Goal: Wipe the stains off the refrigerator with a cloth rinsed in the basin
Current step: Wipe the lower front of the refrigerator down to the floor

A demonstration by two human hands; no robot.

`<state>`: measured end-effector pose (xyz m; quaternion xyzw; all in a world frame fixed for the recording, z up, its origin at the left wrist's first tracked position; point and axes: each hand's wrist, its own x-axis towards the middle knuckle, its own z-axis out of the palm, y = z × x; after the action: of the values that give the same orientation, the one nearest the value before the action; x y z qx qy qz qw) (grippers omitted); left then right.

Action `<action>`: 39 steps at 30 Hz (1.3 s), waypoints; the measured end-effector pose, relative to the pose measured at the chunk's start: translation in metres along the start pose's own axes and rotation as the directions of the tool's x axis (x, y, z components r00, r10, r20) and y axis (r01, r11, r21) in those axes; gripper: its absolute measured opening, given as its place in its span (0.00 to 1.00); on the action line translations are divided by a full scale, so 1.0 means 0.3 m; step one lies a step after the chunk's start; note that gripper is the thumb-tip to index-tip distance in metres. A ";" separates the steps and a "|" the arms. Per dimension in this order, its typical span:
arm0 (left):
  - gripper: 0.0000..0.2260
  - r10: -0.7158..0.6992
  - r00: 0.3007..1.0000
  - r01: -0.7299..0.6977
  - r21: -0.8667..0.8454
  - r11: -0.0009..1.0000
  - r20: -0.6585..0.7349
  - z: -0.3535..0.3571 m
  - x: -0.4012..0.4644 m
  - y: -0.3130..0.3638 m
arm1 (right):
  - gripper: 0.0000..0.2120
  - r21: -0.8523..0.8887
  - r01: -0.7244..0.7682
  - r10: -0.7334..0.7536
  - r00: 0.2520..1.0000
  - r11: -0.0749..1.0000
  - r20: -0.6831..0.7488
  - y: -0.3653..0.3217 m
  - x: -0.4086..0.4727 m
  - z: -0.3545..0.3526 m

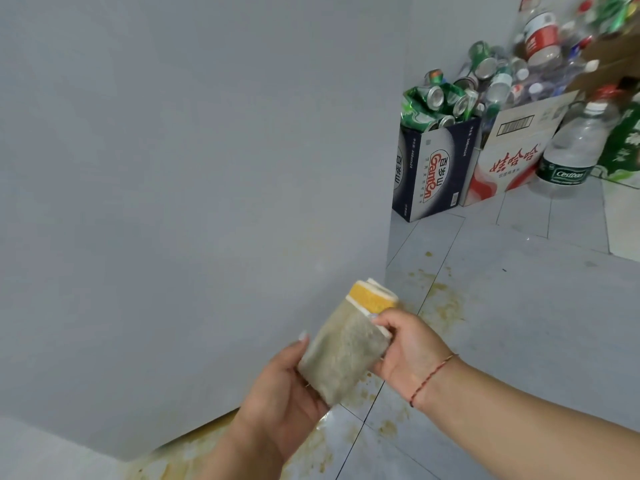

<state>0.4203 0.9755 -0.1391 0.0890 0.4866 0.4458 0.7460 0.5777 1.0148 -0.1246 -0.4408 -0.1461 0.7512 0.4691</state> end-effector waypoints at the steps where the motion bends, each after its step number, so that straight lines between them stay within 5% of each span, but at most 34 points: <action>1: 0.16 0.025 0.999 -0.024 0.037 0.999 -0.029 -0.006 -0.007 -0.011 | 0.09 -0.065 -0.007 0.004 0.999 0.998 -0.041 0.008 0.000 -0.009; 8: 0.12 0.144 0.985 -0.122 0.206 0.971 -0.092 -0.097 -0.103 -0.006 | 0.13 -0.418 -0.034 0.030 0.999 0.908 -0.016 0.013 -0.020 -0.002; 15: 0.07 0.234 0.945 -0.252 -0.055 0.966 -0.227 -0.247 -0.254 0.118 | 0.12 -0.658 0.072 0.063 0.982 0.750 0.180 0.101 -0.008 0.201; 22: 0.10 0.395 0.870 -0.434 -0.075 0.898 -0.296 -0.329 -0.407 0.223 | 0.12 -0.784 0.303 -0.007 0.934 0.542 0.356 0.207 -0.011 0.417; 29: 0.10 0.521 0.768 -0.583 -0.071 0.809 -0.371 -0.396 -0.521 0.393 | 0.13 -0.730 0.425 -0.085 0.887 0.535 0.454 0.275 -0.067 0.637; 39: 0.08 0.491 0.778 -0.613 -0.303 0.730 -0.393 -0.360 -0.700 0.597 | 0.17 -0.665 0.356 -0.119 0.920 0.656 0.374 0.191 -0.212 0.931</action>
<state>0.2026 0.8901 0.0430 0.0052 0.4337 0.7497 0.4998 0.3324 0.9862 0.0313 -0.4474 -0.5552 0.6211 0.3252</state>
